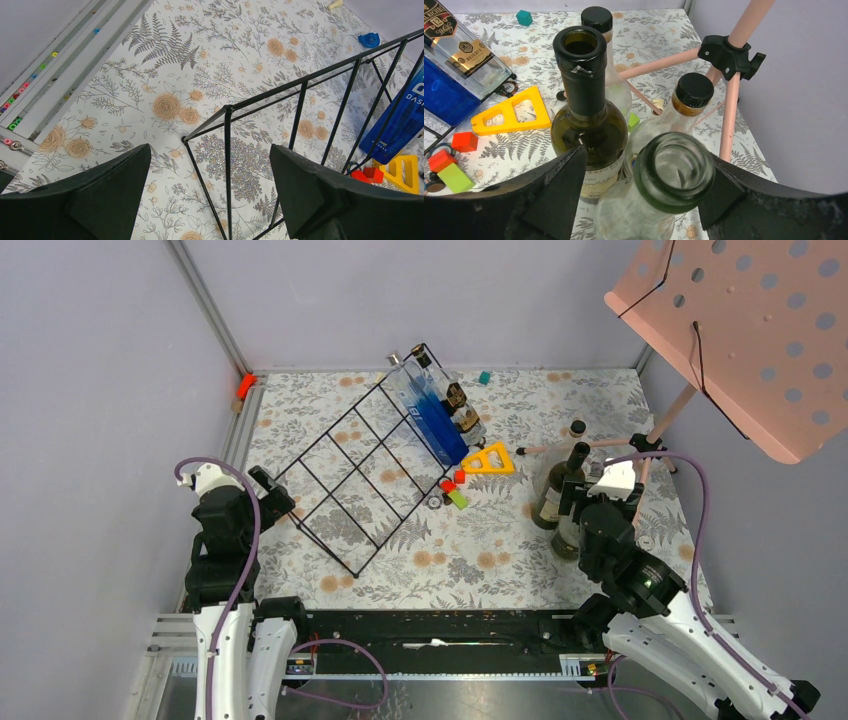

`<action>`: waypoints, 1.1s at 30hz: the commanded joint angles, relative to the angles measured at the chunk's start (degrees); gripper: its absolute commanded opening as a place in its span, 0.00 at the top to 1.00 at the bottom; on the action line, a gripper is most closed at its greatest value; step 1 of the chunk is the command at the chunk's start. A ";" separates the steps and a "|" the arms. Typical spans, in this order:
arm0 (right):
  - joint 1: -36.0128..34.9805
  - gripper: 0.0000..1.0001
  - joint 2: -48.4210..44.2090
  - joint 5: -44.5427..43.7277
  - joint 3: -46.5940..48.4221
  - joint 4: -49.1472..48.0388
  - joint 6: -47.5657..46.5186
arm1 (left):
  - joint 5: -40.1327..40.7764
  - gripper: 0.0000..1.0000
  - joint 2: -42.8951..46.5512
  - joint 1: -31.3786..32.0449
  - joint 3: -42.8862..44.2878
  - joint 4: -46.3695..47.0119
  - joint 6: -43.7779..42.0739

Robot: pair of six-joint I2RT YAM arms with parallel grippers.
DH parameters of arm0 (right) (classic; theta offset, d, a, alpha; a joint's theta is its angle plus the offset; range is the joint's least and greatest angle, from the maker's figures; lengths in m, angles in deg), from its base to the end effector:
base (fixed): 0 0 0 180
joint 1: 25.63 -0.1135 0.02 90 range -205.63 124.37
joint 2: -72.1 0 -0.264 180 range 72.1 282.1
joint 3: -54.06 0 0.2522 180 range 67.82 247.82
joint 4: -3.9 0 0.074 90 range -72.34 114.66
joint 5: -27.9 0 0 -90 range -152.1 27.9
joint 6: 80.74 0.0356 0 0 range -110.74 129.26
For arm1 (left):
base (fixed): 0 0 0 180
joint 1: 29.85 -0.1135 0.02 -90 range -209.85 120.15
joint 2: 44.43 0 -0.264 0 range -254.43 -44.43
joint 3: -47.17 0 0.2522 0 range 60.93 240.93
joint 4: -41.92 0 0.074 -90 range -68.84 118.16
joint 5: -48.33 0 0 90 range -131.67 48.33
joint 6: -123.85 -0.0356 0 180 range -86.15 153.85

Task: Take the wine bottle off the wine rack

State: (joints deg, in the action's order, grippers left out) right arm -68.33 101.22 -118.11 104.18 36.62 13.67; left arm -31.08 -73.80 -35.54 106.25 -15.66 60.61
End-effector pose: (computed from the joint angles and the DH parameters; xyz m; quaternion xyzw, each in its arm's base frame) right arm 0.1058 0.0575 0.3133 0.0554 0.7441 -0.1111 0.6564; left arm 0.1042 0.0170 0.3170 -0.2840 0.8057 -0.0162 0.5196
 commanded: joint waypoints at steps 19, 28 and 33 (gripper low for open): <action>0.28 0.08 6.38 16.88 22.84 8.11 -13.50 | -0.62 0.01 -0.31 -0.46 -0.06 3.11 -0.84; 0.29 0.08 23.75 34.43 44.92 21.25 -13.03 | -0.25 0.01 -0.17 -0.81 -0.06 2.99 -0.84; 0.31 0.08 33.78 46.10 54.94 25.29 -14.21 | -0.22 0.01 -0.19 -0.90 -0.06 3.03 -0.84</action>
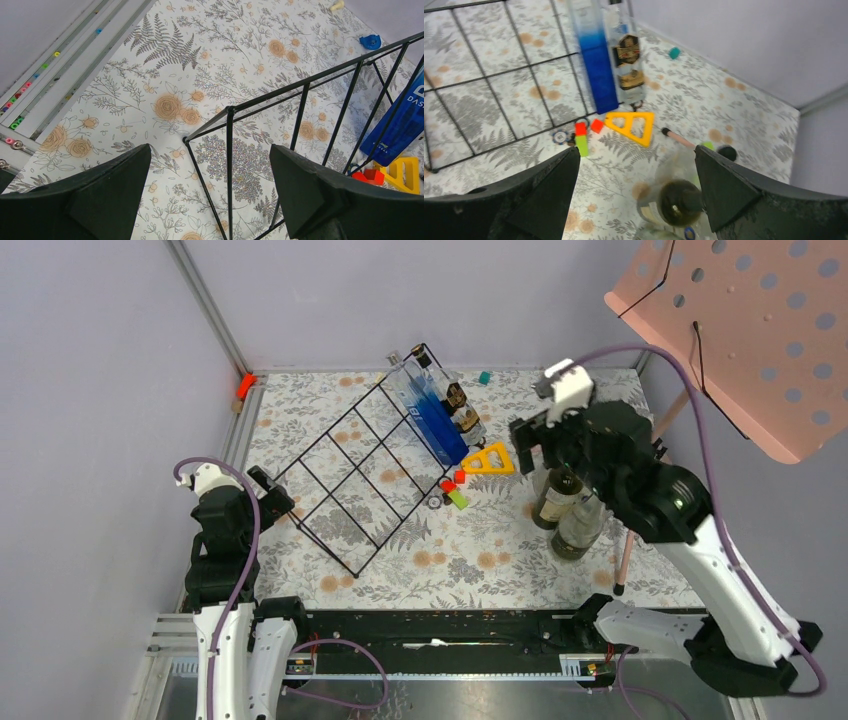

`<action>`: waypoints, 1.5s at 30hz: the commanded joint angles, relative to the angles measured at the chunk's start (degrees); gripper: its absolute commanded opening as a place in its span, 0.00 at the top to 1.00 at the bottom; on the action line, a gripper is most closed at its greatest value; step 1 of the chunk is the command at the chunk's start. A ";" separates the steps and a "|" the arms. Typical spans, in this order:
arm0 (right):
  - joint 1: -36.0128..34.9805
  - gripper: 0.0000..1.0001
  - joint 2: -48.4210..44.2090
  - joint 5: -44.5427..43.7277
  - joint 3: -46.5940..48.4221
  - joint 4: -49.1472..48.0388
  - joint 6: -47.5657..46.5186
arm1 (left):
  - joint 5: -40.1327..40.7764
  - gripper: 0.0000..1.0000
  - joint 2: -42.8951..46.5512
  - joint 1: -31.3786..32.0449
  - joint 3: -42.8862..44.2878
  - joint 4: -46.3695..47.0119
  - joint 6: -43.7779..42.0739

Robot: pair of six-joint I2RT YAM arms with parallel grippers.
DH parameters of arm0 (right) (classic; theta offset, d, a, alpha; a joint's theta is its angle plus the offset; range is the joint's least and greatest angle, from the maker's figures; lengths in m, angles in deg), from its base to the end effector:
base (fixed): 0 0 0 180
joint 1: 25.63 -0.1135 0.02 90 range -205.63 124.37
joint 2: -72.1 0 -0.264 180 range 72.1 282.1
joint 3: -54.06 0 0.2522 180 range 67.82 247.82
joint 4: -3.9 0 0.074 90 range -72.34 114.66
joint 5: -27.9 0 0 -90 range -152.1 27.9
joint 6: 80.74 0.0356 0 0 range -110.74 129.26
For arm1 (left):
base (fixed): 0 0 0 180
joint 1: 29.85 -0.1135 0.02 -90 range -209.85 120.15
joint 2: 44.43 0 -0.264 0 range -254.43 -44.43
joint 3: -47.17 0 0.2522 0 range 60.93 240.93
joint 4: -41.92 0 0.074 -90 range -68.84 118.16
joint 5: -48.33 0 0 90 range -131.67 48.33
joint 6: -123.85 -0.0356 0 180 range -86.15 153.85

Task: Take the wine bottle off the wine rack

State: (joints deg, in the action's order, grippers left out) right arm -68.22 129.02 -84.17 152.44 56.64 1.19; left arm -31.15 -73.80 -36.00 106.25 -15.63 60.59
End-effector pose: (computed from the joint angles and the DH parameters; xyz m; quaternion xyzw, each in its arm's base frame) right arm 0.1341 0.1051 0.4808 -0.2150 0.7379 0.0434 0.6383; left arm 0.1041 0.0178 0.3171 -0.2868 0.8046 -0.0146 0.5198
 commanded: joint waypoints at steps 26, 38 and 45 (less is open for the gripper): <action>3.63 0.11 54.85 29.47 50.94 8.39 -5.32 | 0.54 0.01 0.00 -0.88 0.03 2.75 -0.73; 6.52 0.09 63.86 31.83 52.99 -0.13 -8.42 | -0.13 0.01 -0.31 -0.88 0.03 2.75 -0.89; 8.34 0.11 67.43 31.61 49.01 -6.94 -7.84 | 0.40 0.01 -0.02 -0.88 0.05 2.74 -0.73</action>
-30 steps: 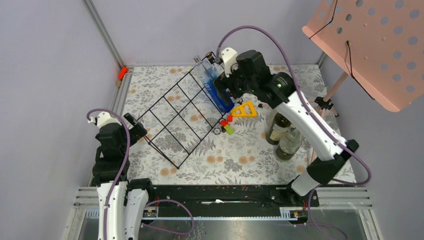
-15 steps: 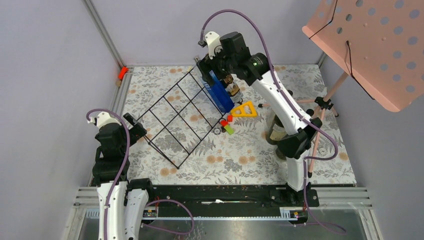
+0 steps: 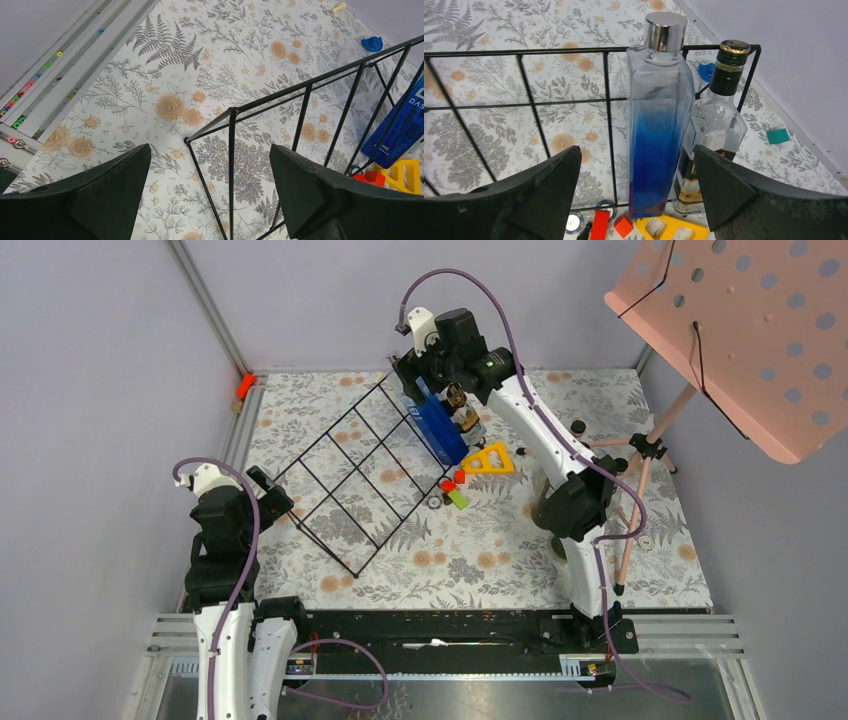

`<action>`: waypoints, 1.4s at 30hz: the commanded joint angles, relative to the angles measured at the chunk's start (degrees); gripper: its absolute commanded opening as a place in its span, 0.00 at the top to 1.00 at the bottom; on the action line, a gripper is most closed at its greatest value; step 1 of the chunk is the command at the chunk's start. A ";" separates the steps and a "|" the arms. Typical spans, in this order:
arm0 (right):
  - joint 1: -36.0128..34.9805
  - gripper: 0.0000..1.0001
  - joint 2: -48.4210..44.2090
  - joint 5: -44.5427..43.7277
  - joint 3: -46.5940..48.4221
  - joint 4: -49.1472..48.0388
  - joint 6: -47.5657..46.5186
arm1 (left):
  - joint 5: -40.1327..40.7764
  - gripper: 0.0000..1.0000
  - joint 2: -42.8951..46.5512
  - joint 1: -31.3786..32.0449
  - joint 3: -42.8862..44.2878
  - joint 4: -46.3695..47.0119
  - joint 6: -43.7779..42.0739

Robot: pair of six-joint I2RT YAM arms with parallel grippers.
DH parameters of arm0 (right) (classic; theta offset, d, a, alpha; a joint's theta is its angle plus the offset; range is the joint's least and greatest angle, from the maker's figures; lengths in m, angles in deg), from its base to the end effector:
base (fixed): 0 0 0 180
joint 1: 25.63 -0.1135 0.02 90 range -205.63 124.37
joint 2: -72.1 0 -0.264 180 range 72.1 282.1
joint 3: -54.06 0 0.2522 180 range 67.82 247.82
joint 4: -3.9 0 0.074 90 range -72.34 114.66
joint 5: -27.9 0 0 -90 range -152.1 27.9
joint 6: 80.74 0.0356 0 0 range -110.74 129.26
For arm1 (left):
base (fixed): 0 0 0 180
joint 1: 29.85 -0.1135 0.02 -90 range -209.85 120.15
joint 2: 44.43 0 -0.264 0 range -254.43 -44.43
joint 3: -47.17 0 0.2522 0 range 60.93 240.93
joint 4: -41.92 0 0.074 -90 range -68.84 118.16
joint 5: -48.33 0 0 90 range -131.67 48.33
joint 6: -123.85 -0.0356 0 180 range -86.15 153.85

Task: Take the wine bottle off the wine rack

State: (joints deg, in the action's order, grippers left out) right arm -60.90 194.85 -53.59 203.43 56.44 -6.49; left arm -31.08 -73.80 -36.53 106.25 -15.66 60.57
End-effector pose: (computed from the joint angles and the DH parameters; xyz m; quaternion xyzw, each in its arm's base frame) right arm 0.3942 0.2852 0.4008 -0.3996 0.7460 0.1517 0.5107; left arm 0.1039 0.0188 0.3170 -0.2907 0.8033 -0.0116 0.5197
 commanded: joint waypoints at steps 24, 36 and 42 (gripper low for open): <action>2.68 0.10 5.05 3.56 -15.47 -33.58 -3.85 | 0.84 0.01 0.23 -0.40 0.10 2.50 -0.70; 3.59 0.10 8.58 5.67 -13.90 -36.14 -2.42 | 0.68 0.01 0.23 -0.49 0.12 2.42 -0.84; 3.54 0.15 10.10 6.36 -13.31 -36.67 -1.25 | 0.83 0.01 0.30 -0.44 0.12 2.42 -0.79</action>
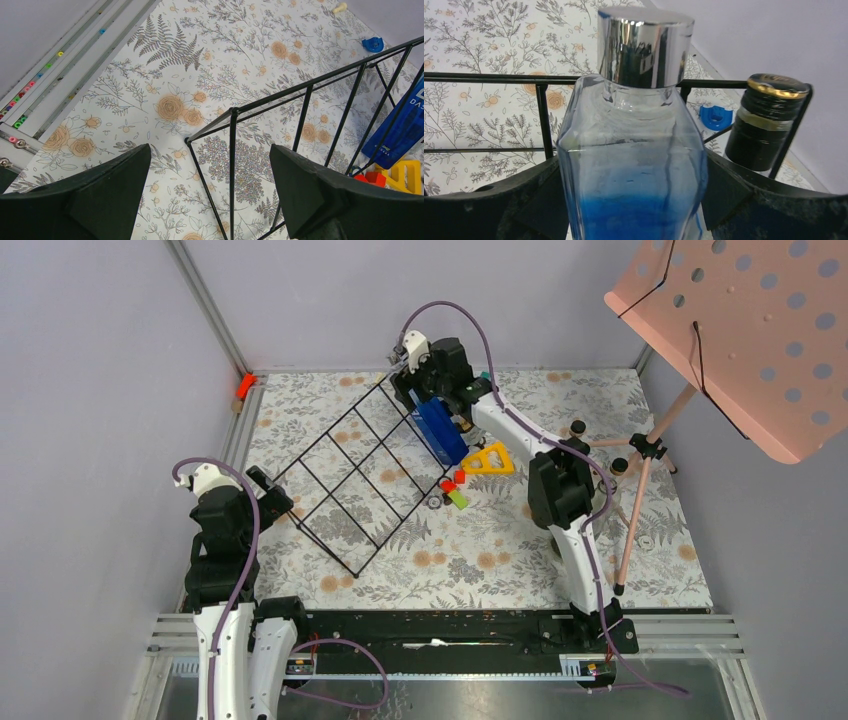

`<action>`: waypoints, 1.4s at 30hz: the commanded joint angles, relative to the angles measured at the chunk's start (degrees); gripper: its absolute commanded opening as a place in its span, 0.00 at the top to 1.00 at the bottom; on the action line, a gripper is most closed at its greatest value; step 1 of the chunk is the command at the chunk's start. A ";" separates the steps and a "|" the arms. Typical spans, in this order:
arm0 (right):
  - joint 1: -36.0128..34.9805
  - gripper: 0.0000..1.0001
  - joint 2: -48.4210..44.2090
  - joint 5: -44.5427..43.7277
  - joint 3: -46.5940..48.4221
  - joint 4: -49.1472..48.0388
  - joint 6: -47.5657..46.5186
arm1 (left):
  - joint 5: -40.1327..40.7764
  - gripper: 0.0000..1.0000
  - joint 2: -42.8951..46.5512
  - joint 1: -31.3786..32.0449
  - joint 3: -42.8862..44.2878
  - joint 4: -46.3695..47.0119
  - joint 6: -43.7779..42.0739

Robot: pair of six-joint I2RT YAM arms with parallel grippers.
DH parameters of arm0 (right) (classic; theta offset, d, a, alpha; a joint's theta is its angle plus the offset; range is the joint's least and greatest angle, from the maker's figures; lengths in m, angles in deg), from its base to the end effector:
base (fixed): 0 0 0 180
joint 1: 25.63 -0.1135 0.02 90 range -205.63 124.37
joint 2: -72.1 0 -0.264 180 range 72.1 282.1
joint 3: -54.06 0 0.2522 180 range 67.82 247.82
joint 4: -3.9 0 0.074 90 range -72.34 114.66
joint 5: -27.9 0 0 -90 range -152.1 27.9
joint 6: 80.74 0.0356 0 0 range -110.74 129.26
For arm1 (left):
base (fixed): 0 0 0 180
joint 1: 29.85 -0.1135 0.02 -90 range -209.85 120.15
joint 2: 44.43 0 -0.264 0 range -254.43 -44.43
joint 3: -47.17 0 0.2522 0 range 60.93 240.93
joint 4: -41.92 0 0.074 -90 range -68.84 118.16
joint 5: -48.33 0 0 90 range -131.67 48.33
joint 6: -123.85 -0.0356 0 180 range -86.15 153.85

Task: Take the wine bottle off the wine rack

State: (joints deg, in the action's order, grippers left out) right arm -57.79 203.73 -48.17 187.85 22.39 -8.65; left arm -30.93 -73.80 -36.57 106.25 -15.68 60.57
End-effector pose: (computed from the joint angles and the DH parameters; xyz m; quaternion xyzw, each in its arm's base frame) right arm 0.4624 0.3009 0.2898 -0.4021 0.6891 0.1701 0.5785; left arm 0.1038 0.0189 0.3170 -0.2916 0.8030 -0.0102 0.5197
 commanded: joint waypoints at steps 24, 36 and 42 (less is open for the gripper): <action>0.48 0.91 -2.85 3.33 5.20 -0.37 -2.24 | 0.33 0.01 0.14 -0.37 0.12 2.48 -0.79; 0.46 1.00 -11.18 1.58 2.46 -0.32 -3.15 | 0.17 0.01 0.16 -0.40 0.04 2.61 -0.79; 0.44 1.00 -14.36 1.58 -0.84 -0.86 -4.22 | 0.09 0.01 0.19 -0.37 0.03 2.61 -0.83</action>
State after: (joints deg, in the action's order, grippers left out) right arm -57.66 200.23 -46.94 186.36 30.17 -9.00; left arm -30.95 -73.80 -36.57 106.25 -15.68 60.42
